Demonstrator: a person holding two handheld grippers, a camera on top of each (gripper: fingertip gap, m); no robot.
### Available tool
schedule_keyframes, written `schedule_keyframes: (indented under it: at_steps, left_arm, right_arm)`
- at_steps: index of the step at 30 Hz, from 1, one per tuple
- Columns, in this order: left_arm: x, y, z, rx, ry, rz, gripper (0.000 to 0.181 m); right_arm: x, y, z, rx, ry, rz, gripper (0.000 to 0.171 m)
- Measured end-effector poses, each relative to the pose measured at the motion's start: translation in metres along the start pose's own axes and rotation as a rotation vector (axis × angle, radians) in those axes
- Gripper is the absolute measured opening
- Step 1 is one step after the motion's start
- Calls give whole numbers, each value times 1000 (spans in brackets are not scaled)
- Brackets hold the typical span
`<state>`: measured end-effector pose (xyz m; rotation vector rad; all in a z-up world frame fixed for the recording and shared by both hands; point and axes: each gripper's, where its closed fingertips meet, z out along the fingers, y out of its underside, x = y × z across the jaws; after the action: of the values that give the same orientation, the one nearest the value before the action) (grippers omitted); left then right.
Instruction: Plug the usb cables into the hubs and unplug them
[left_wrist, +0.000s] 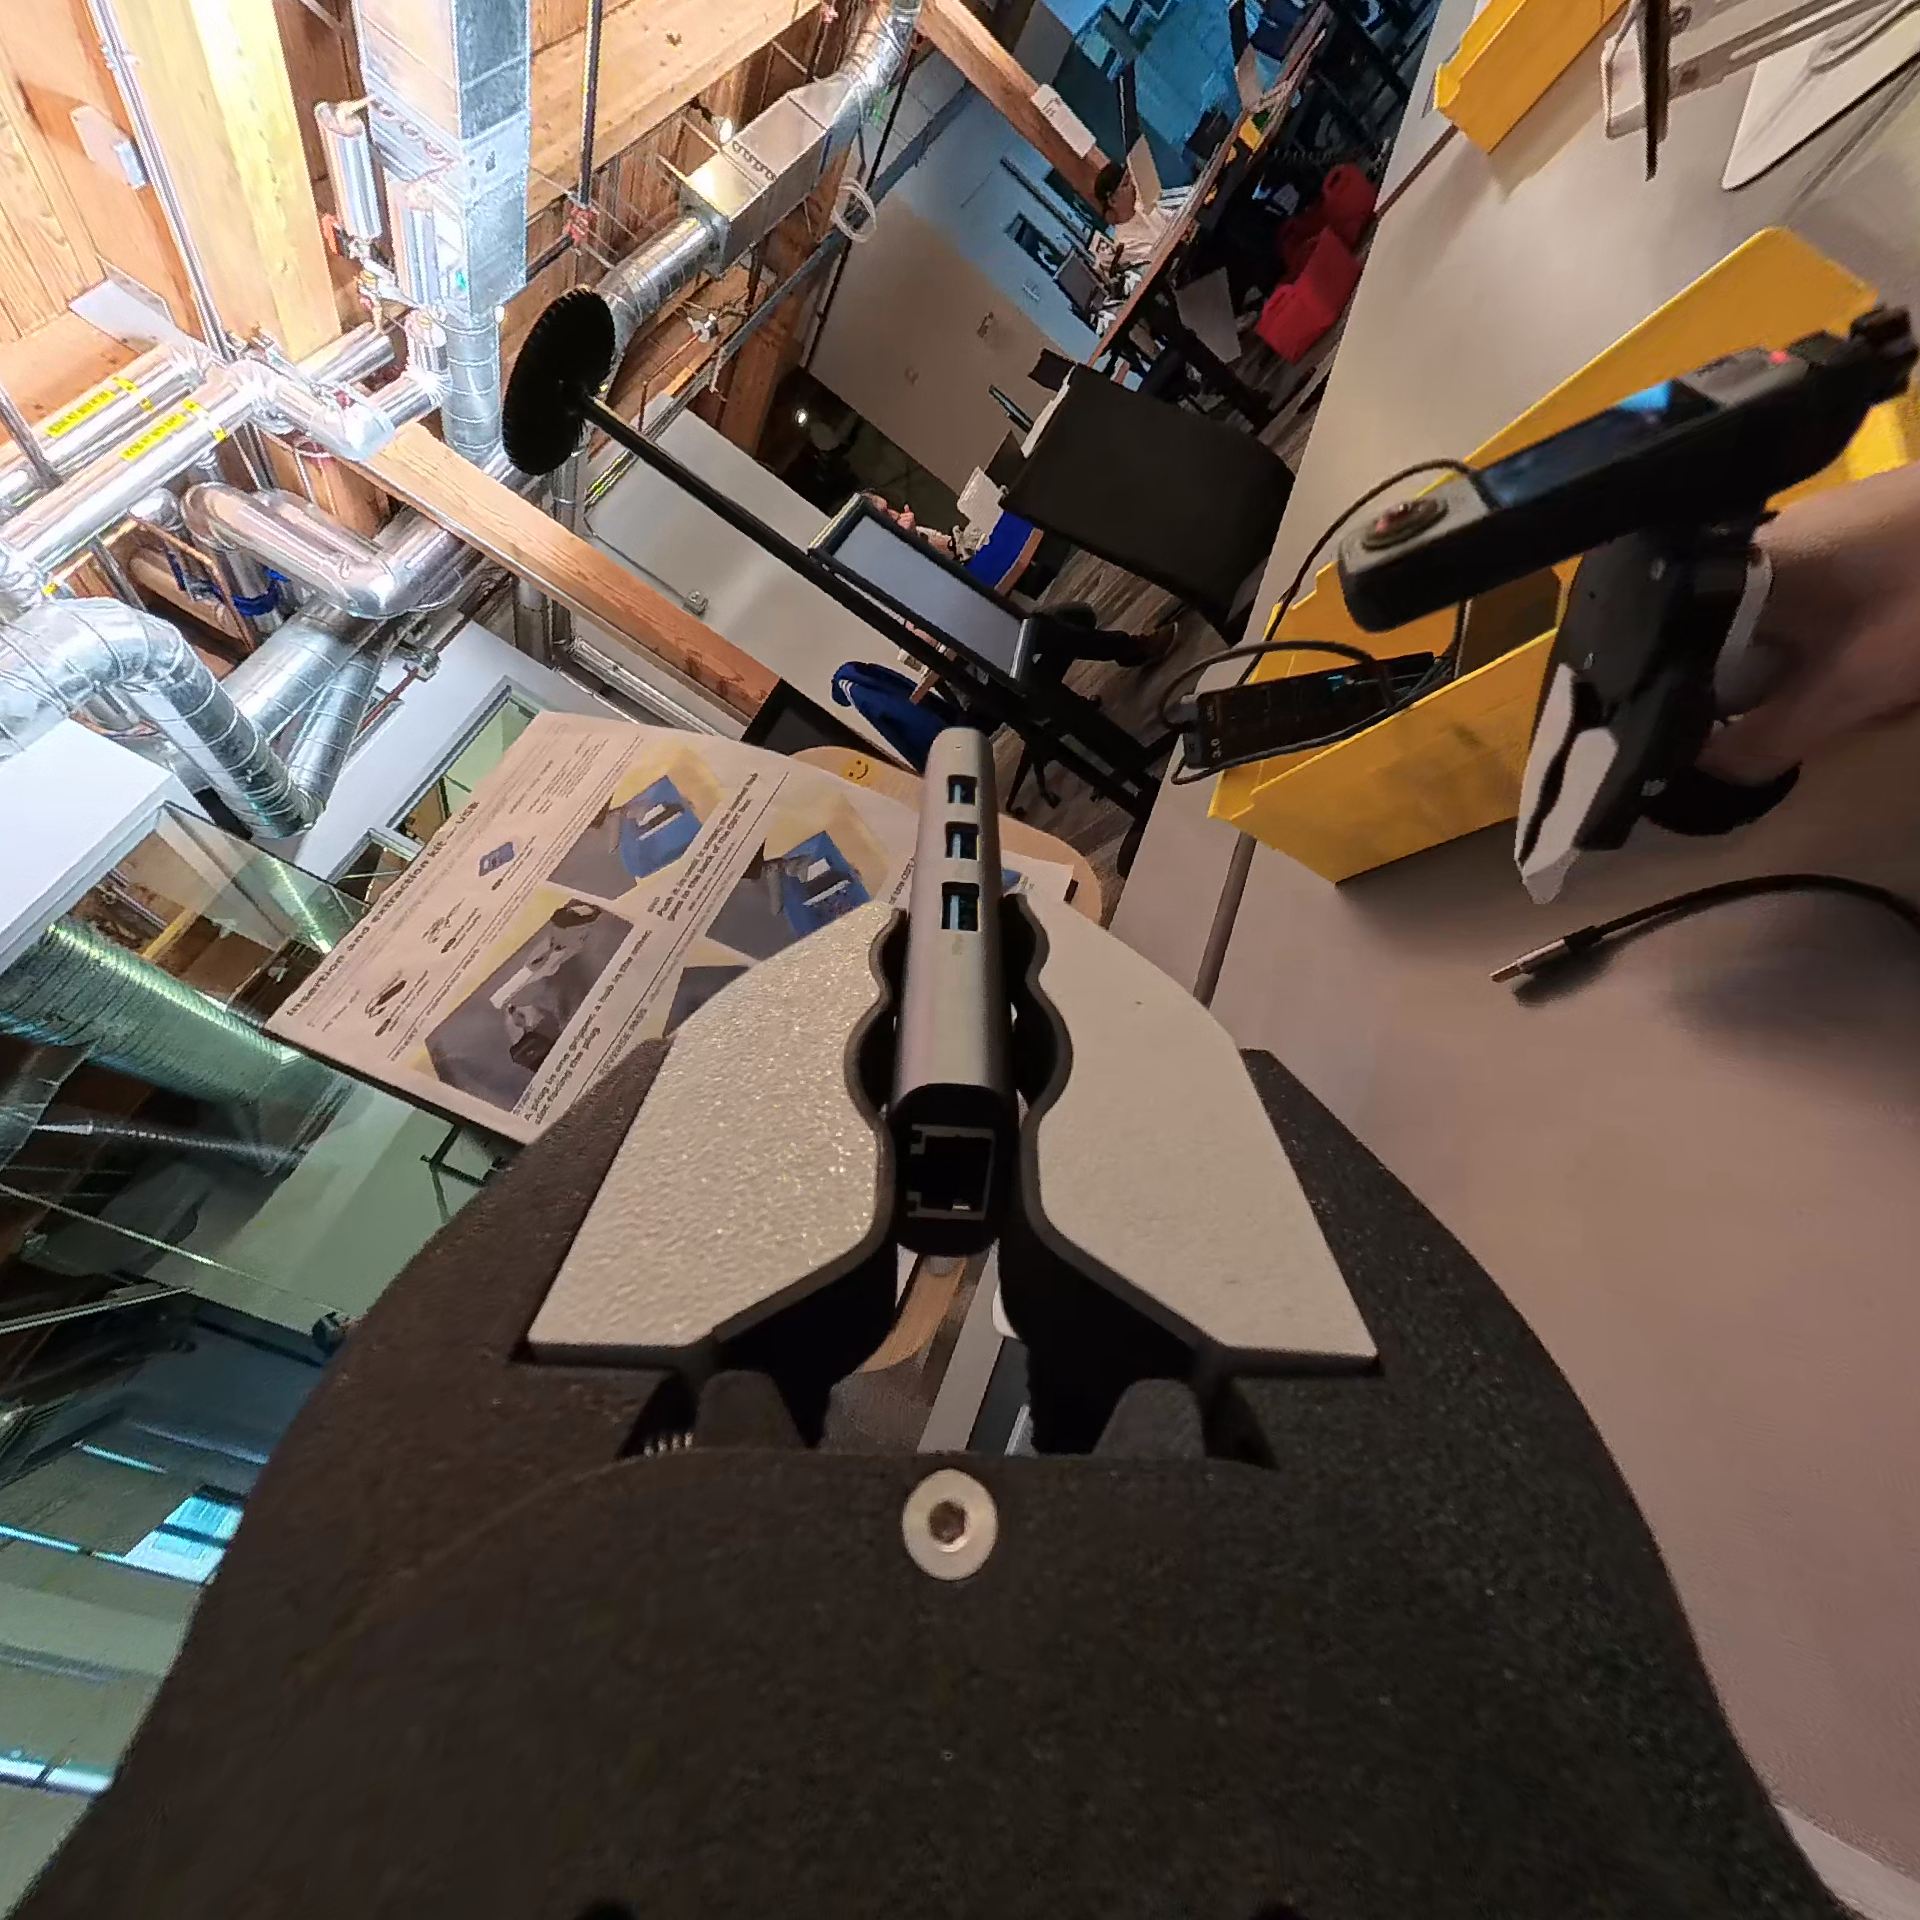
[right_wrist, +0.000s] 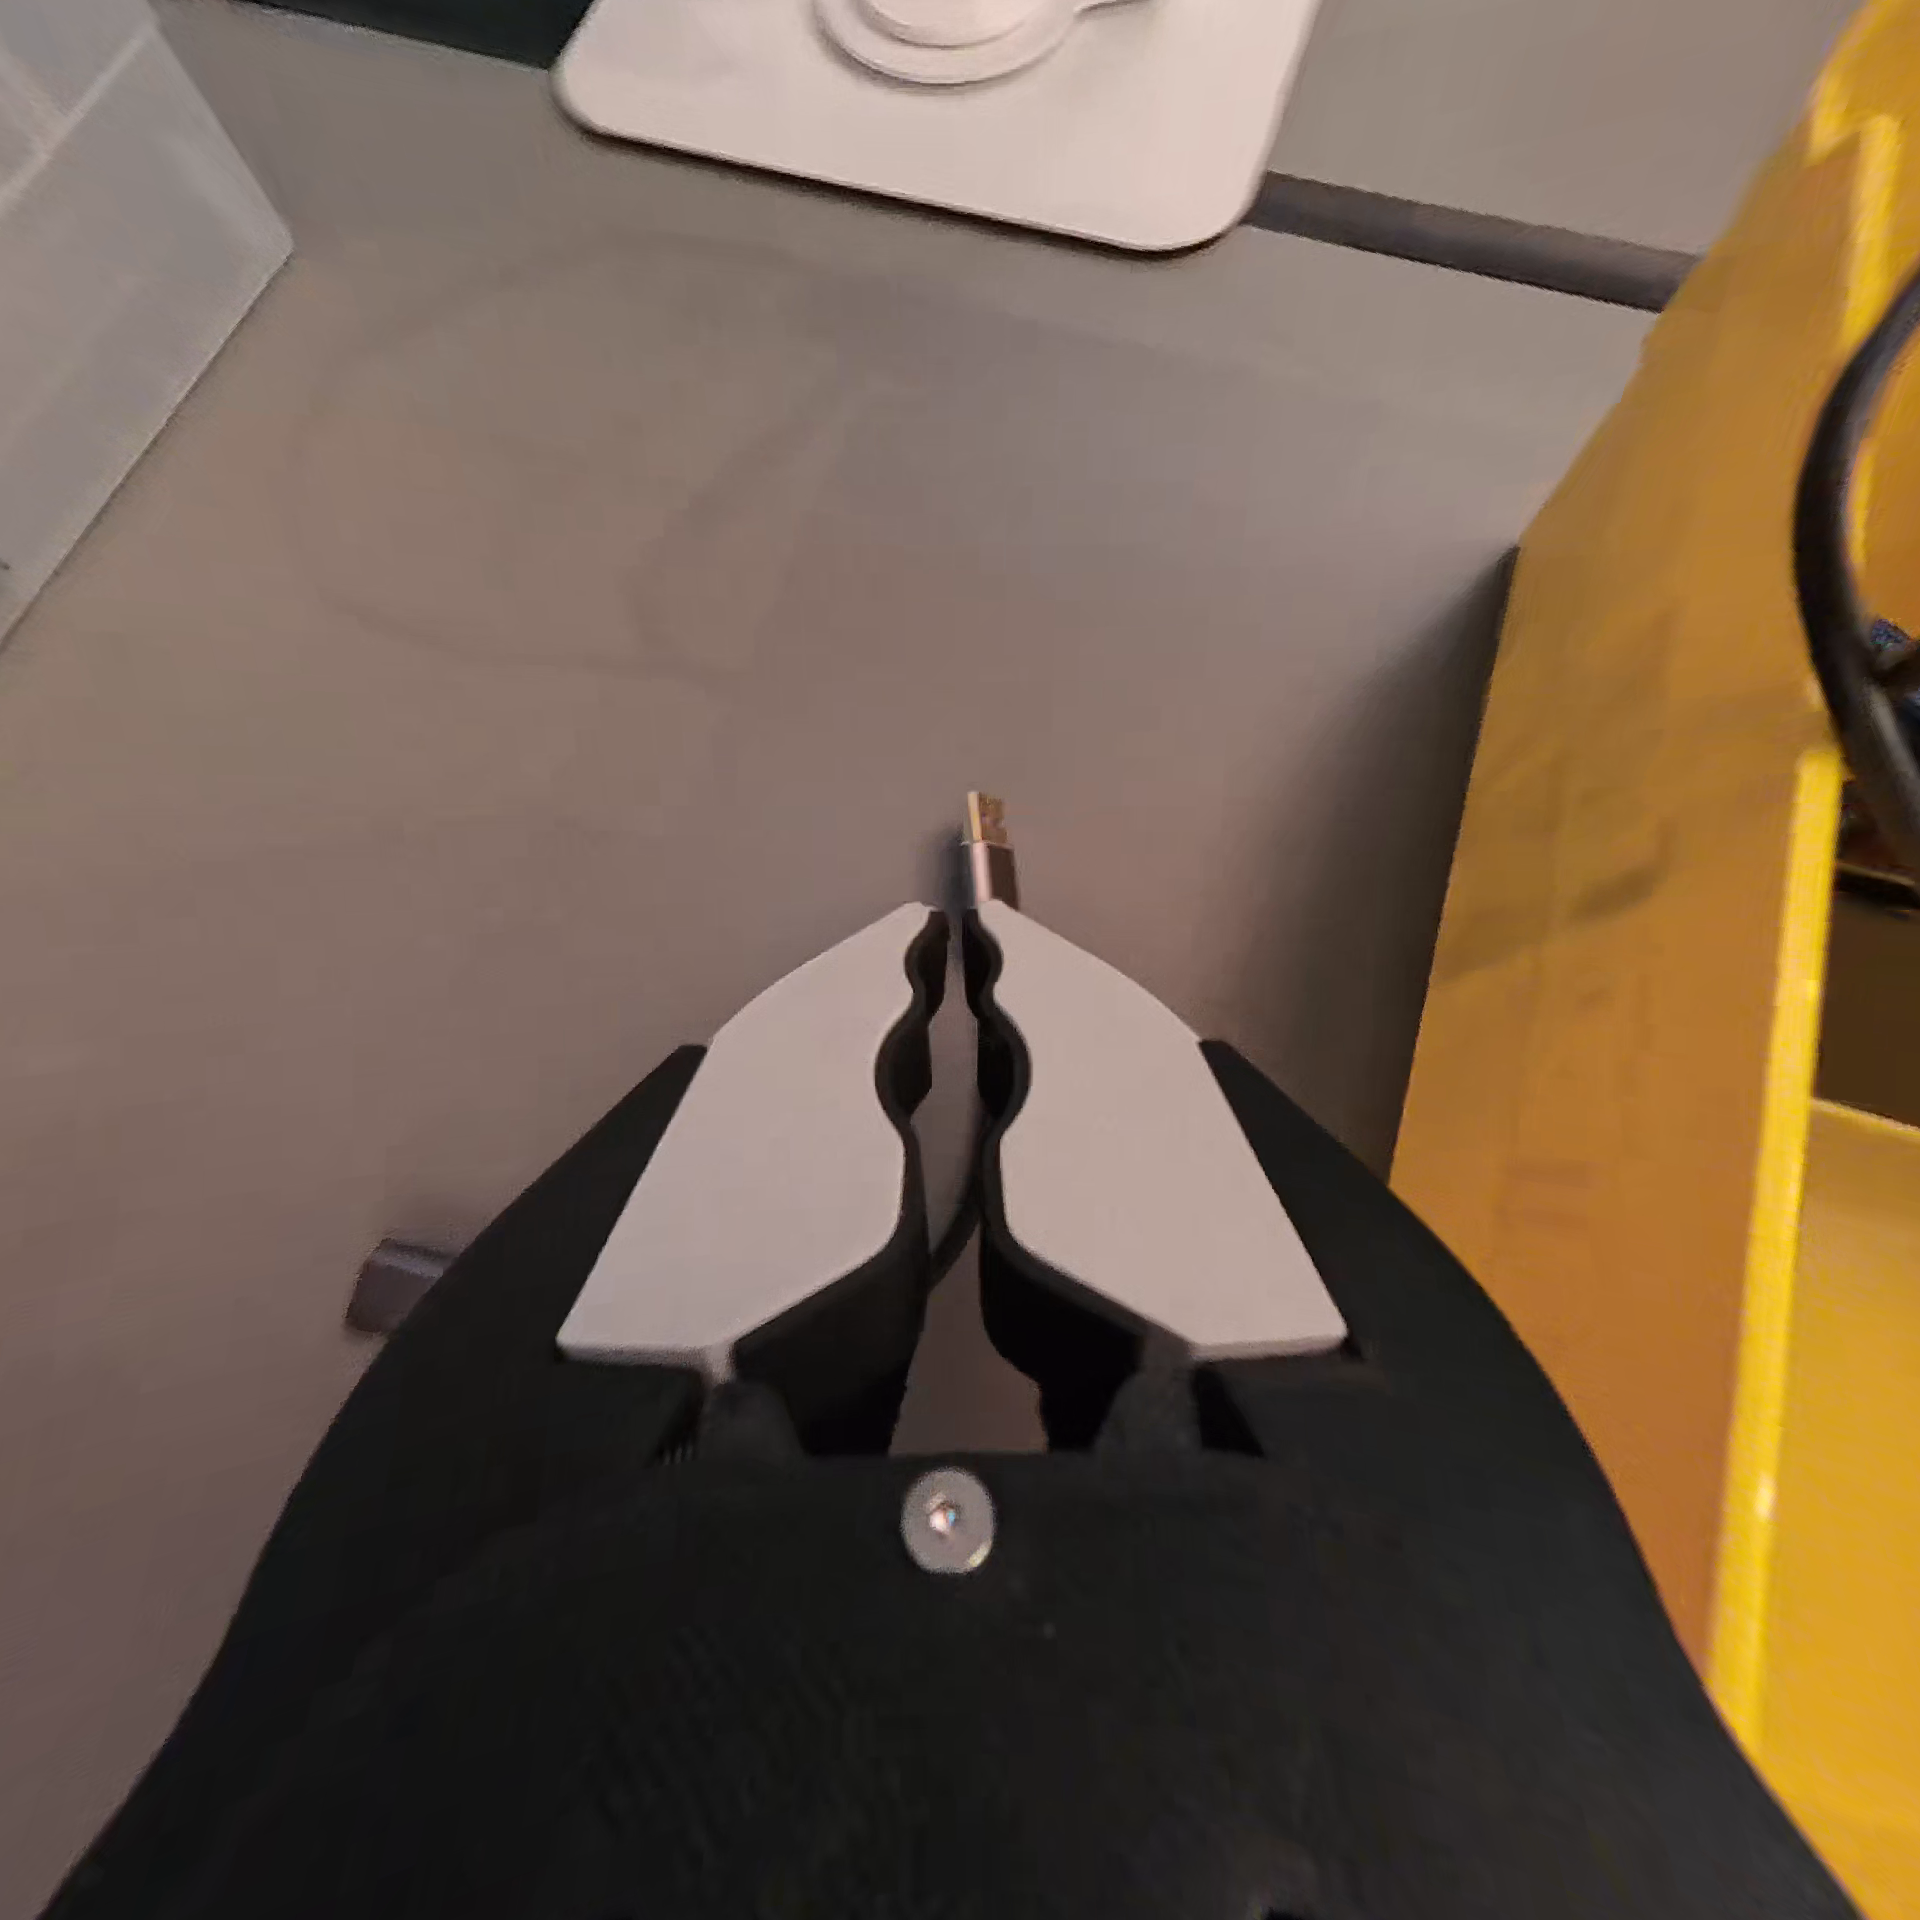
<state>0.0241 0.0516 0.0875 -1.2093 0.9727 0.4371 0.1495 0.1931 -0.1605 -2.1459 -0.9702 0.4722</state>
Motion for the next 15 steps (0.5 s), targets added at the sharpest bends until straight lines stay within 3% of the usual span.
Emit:
schedule_keyframes:
  at_steps: [6,15]
  left_arm:
    - [6,-10,1,31,23,-2,17]
    - [5,-15,-3,49,30,-7,17]
  right_arm:
    - [0,13,22,-15,12,84,23]
    - [13,27,37,-83,-4,147,23]
